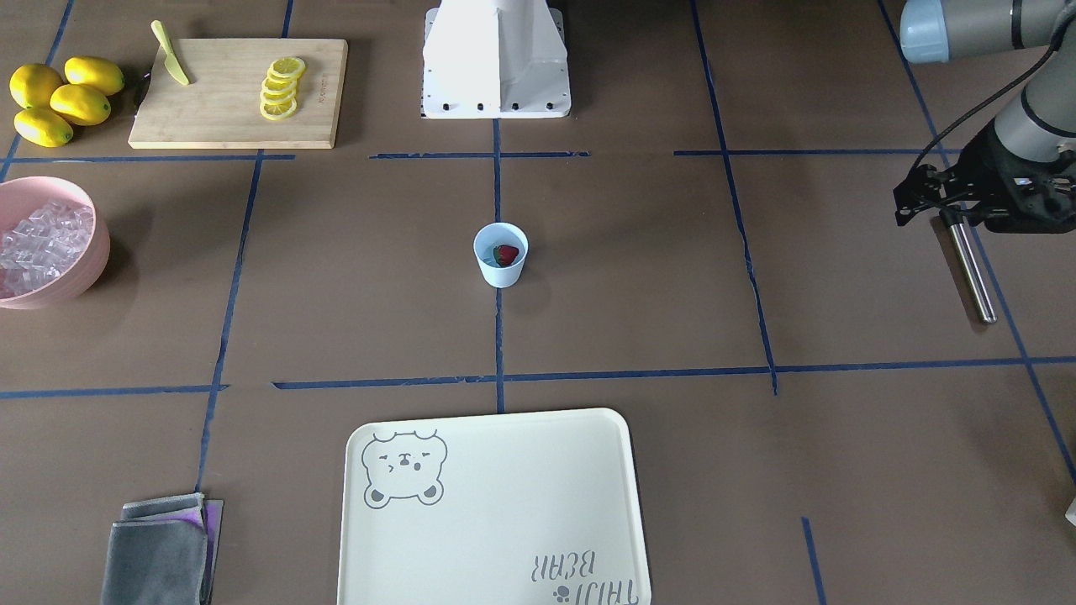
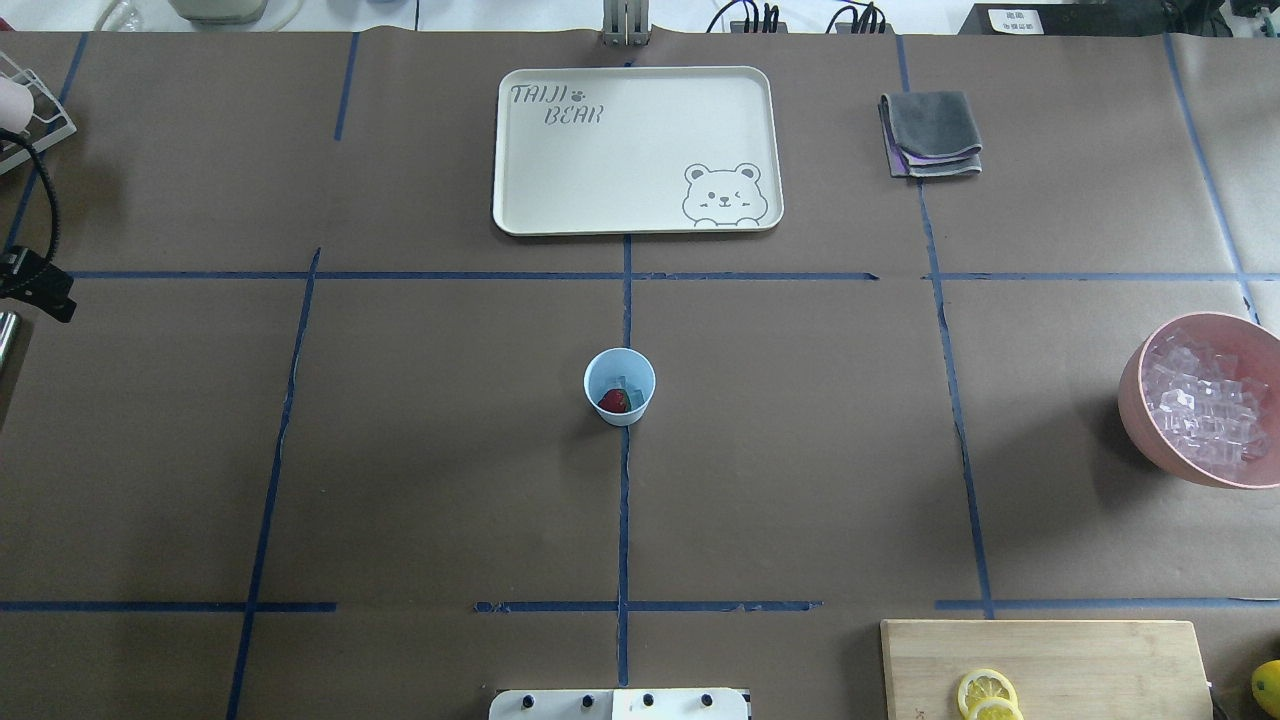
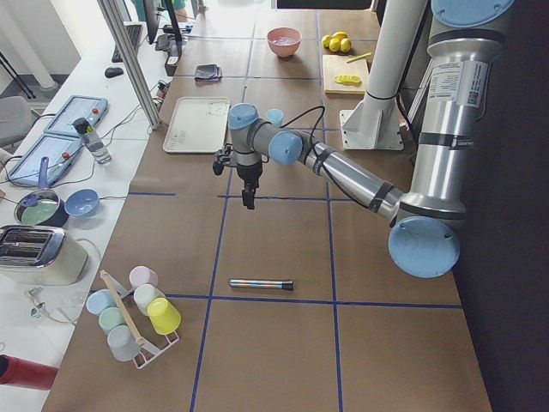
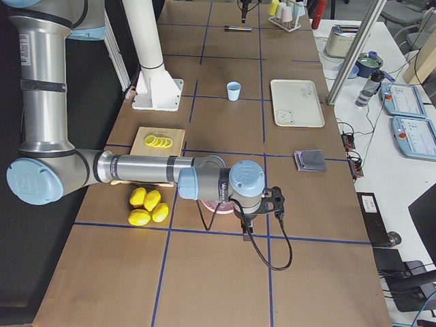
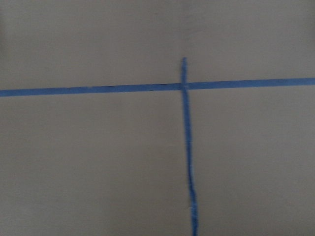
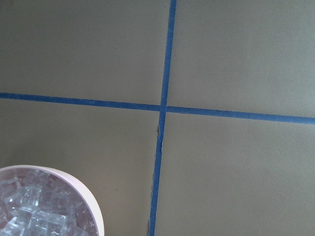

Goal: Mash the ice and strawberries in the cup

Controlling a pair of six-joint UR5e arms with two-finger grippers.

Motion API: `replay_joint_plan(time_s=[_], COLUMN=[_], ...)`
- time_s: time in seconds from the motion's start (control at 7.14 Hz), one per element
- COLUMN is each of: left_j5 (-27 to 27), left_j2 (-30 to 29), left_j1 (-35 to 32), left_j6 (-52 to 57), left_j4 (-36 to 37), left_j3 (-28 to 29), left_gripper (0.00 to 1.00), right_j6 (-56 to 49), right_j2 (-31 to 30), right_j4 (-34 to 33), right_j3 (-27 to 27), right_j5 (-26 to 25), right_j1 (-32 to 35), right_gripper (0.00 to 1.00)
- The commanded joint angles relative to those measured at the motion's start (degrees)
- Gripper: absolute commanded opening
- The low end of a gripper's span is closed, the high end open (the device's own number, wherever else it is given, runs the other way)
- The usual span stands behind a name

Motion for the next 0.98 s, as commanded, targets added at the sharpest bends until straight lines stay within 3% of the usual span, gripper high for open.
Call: replay_joint_plan(time_s=[0.0,0.28,0.56,0.84], left_j5=[-0.55,-0.29,-0.29,-0.2], left_j2=[2.94,2.95,2.69,2.42], left_j1=[-1.16,-1.34,-1.51,-1.51], left_j6=[0.65,0.82,0.12,-0.59], left_j4=[-15.91,-20.83,-31.08,-31.3], left_j3=[10.61,16.63,25.49,27.81], left_gripper=[1.0,1.0,1.0,1.0], right_j6=[0.0,0.0,0.0,0.0], right_j2=[0.11,0.19,0.72,0.72], right_j4=[0.01,0.01,0.01,0.01], right_j3=[-0.11,-0.2,-0.55,-0.63], right_j5=[0.0,0.0,0.0,0.0], right_j1=[0.0,0.0,0.0,0.0], right_gripper=[1.0,1.0,1.0,1.0])
